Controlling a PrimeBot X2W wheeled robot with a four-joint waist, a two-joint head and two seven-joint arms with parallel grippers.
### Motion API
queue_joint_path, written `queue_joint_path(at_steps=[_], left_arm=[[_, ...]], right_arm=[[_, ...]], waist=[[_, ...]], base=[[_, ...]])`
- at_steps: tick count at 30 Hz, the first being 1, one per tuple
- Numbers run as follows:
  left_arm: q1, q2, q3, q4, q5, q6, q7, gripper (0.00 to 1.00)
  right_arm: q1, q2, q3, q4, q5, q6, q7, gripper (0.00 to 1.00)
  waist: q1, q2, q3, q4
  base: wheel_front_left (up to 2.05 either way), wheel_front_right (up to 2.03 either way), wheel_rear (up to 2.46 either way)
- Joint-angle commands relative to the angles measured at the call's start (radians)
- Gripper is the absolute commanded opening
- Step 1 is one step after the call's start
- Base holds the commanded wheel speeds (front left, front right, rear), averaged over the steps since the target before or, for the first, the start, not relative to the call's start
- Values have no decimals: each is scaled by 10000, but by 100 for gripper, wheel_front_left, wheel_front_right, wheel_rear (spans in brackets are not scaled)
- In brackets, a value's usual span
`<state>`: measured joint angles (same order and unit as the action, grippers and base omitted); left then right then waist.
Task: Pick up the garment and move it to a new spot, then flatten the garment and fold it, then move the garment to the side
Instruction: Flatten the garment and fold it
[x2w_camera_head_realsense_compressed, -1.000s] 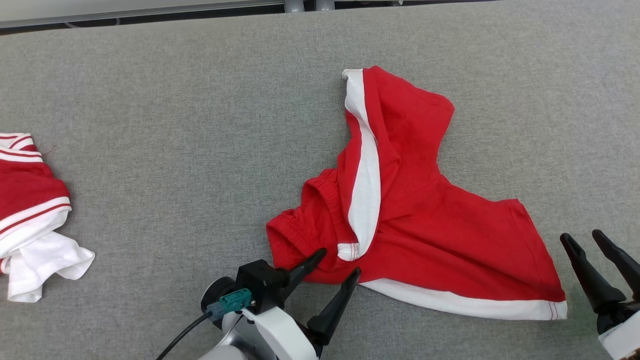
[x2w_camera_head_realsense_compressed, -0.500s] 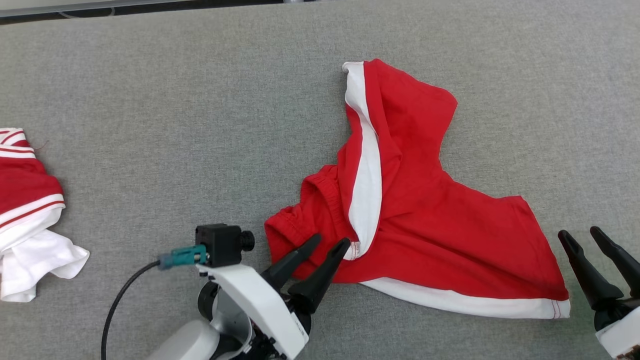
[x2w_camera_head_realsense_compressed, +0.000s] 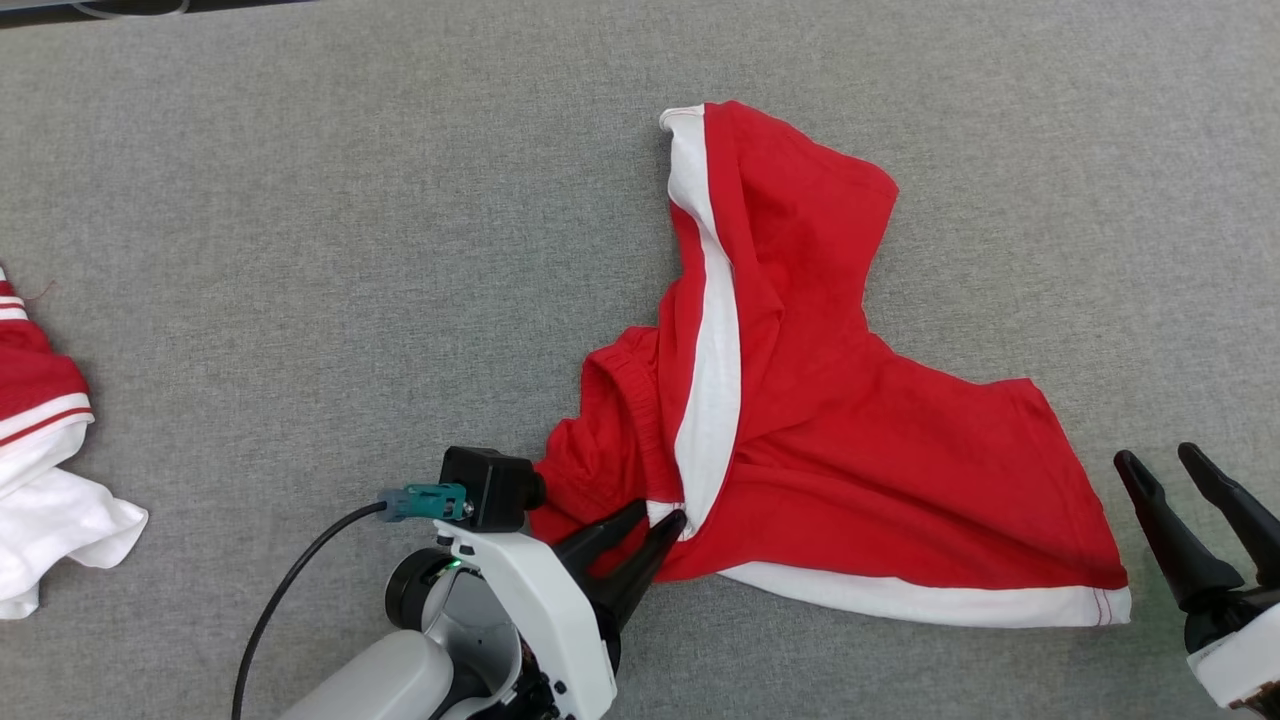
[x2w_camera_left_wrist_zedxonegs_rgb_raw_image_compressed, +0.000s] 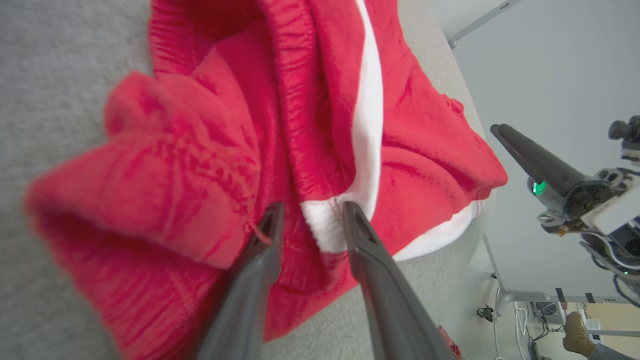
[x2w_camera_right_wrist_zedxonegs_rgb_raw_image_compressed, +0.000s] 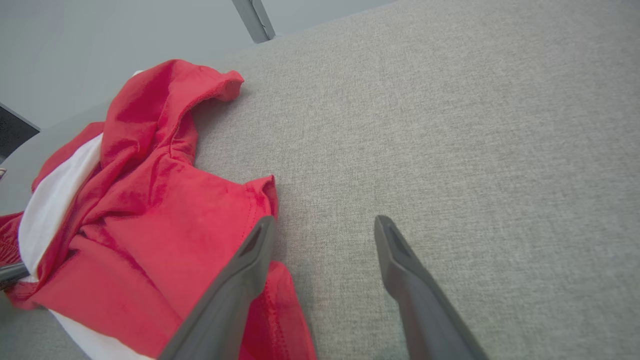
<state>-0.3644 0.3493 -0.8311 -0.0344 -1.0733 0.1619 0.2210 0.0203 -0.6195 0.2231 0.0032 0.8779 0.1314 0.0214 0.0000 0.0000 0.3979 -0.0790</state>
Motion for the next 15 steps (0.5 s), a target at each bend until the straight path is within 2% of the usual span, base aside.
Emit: queue_joint_path(at_steps=[1, 3, 4, 5, 6, 7, 15], left_arm=[[-65, 204, -174, 83, 274, 67, 48, 53], [40, 229, -250, 30, 366, 71, -7, 45], [40, 229, -250, 30, 366, 71, -7, 45], [77, 246, -284, 8, 385, 62, -30, 37], [90, 236, -298, -28, 414, 3, -79, 8], [95, 221, -319, -52, 421, -55, -92, 0], [-139, 221, 59, -764, 1054, -433, -1421, 0]], right_arm=[[-95, 31, -3, 43, 19, -15, -108, 100], [-97, 59, 10, 64, 47, -15, -141, 100], [-97, 59, 10, 64, 47, -15, -141, 100], [-111, 70, 21, 82, 49, -15, -144, 100], [-140, 85, 42, 89, 53, -15, -164, 100], [-173, 95, 73, 85, 60, -15, -177, 100], [-383, 11, 347, 58, 86, -15, -226, 100]], waist=[[0, 0, -1, 15], [0, 0, -12, 42], [0, 0, -12, 42], [0, 0, -14, 55], [0, 0, -17, 68], [0, 0, -22, 83], [0, 0, -247, 284]], base=[[0, 0, 0], [0, 0, 0], [0, 0, 0], [0, 0, 0], [0, 0, 0], [0, 0, 0], [0, 0, 0]])
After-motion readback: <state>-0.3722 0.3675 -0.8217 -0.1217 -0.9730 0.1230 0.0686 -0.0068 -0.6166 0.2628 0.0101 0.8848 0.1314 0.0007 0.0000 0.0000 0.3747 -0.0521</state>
